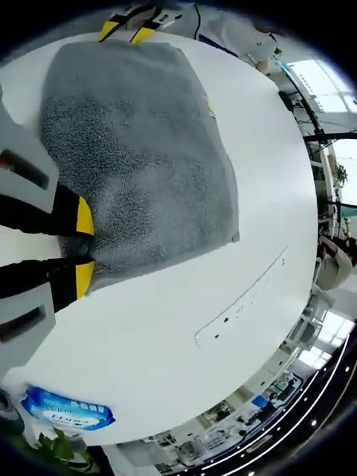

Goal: Open the folded towel by lifting each exposed corner and separating the folded layers until the towel lies flat within the target outline without major curled edges

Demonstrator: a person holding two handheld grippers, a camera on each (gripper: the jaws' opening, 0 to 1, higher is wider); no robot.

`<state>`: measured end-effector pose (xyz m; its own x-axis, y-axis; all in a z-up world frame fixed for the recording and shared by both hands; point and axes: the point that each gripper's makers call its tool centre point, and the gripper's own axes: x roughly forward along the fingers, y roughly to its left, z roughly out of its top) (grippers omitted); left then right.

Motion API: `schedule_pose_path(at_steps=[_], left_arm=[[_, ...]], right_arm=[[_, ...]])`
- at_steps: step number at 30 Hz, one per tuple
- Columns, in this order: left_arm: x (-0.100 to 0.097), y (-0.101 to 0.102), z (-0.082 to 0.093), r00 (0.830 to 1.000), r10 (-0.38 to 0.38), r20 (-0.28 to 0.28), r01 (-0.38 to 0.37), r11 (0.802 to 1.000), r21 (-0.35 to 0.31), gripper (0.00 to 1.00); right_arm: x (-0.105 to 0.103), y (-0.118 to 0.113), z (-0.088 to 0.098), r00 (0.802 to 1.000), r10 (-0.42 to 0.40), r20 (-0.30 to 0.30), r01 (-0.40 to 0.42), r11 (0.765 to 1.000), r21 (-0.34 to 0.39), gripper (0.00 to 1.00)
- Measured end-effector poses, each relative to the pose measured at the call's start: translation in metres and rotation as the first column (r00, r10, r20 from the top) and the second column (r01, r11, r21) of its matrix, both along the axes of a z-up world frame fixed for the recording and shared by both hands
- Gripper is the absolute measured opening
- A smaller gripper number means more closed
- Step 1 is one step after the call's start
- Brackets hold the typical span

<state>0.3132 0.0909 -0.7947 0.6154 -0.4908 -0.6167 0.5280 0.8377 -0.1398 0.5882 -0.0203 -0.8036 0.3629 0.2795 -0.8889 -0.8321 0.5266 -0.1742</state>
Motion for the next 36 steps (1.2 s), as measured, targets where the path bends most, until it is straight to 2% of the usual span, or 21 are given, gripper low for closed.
schedule_pose_path(at_steps=[2, 4, 6, 7, 9, 10, 12, 15, 17, 20, 23, 24, 26, 30, 32, 33, 35, 36], left_arm=[[0.000, -0.001, 0.002, 1.000, 0.009, -0.007, -0.009, 1.000, -0.009, 0.26], [0.000, -0.001, 0.006, 1.000, 0.004, 0.011, -0.004, 1.000, -0.008, 0.26], [0.002, -0.001, 0.011, 0.999, 0.003, 0.033, -0.002, 1.000, -0.009, 0.26], [0.002, 0.000, 0.013, 0.999, 0.008, 0.039, -0.007, 1.000, -0.019, 0.26], [0.004, 0.001, 0.018, 0.999, 0.020, 0.048, -0.018, 0.999, -0.039, 0.26], [0.006, 0.001, 0.021, 0.998, 0.028, 0.058, -0.025, 0.998, -0.049, 0.26], [0.006, 0.005, 0.027, 0.997, 0.037, 0.067, -0.033, 0.997, -0.063, 0.26], [0.009, 0.018, 0.035, 0.995, 0.076, 0.067, -0.071, 0.994, -0.083, 0.26], [0.011, 0.032, 0.039, 0.991, 0.116, 0.069, -0.109, 0.990, -0.095, 0.27], [0.017, 0.053, 0.038, 0.985, 0.159, 0.072, -0.153, 0.985, -0.081, 0.27], [0.017, 0.073, 0.024, 0.983, 0.182, 0.026, -0.182, 0.983, -0.032, 0.28], [0.019, 0.076, 0.023, 0.983, 0.181, 0.035, -0.180, 0.983, -0.028, 0.29], [0.021, 0.085, 0.021, 0.976, 0.215, 0.039, -0.214, 0.976, -0.032, 0.30], [0.027, 0.093, 0.016, 0.955, 0.296, -0.026, -0.297, 0.948, -0.113, 0.33], [0.030, 0.097, 0.012, 0.940, 0.334, -0.064, -0.340, 0.928, -0.150, 0.34], [0.030, 0.099, 0.010, 0.935, 0.345, -0.080, -0.353, 0.922, -0.160, 0.33], [0.028, 0.101, 0.004, 0.931, 0.348, -0.112, -0.363, 0.914, -0.180, 0.32], [0.024, 0.101, 0.000, 0.923, 0.355, -0.148, -0.379, 0.905, -0.191, 0.32]], right_arm=[[-0.001, 0.002, 0.003, 1.000, -0.013, 0.022, 0.013, 1.000, 0.012, 0.08], [-0.004, 0.001, 0.006, 0.999, -0.038, 0.029, 0.037, 0.999, 0.029, 0.08], [-0.001, 0.005, 0.012, 0.994, -0.107, 0.026, 0.103, 0.988, 0.111, 0.09], [-0.002, 0.008, 0.014, 0.990, -0.143, 0.012, 0.139, 0.976, 0.166, 0.11], [-0.008, 0.010, 0.023, 0.984, -0.180, -0.011, 0.178, 0.958, 0.225, 0.18], [-0.009, 0.010, 0.026, 0.983, -0.184, -0.009, 0.181, 0.954, 0.239, 0.21], [-0.014, 0.007, 0.029, 0.984, -0.180, 0.003, 0.174, 0.956, 0.237, 0.22], [-0.021, 0.010, 0.036, 0.982, -0.190, 0.002, 0.181, 0.939, 0.293, 0.22], [-0.030, 0.013, 0.047, 0.978, -0.207, 0.006, 0.191, 0.914, 0.359, 0.23], [-0.046, 0.014, 0.057, 0.977, -0.210, 0.017, 0.187, 0.900, 0.394, 0.26], [-0.069, 0.025, 0.078, 0.970, -0.239, 0.038, 0.186, 0.838, 0.514, 0.27], [-0.079, 0.027, 0.085, 0.967, -0.250, 0.044, 0.187, 0.818, 0.543, 0.28], [-0.094, 0.030, 0.091, 0.965, -0.256, 0.047, 0.186, 0.804, 0.564, 0.30], [-0.130, 0.042, 0.102, 0.966, -0.250, 0.071, 0.161, 0.788, 0.594, 0.31], [-0.146, 0.054, 0.114, 0.960, -0.275, 0.060, 0.169, 0.734, 0.657, 0.32], [-0.152, 0.058, 0.116, 0.959, -0.277, 0.053, 0.171, 0.720, 0.673, 0.32], [-0.166, 0.064, 0.119, 0.962, -0.269, 0.048, 0.166, 0.715, 0.679, 0.33], [-0.175, 0.069, 0.121, 0.963, -0.264, 0.050, 0.159, 0.709, 0.687, 0.33]])
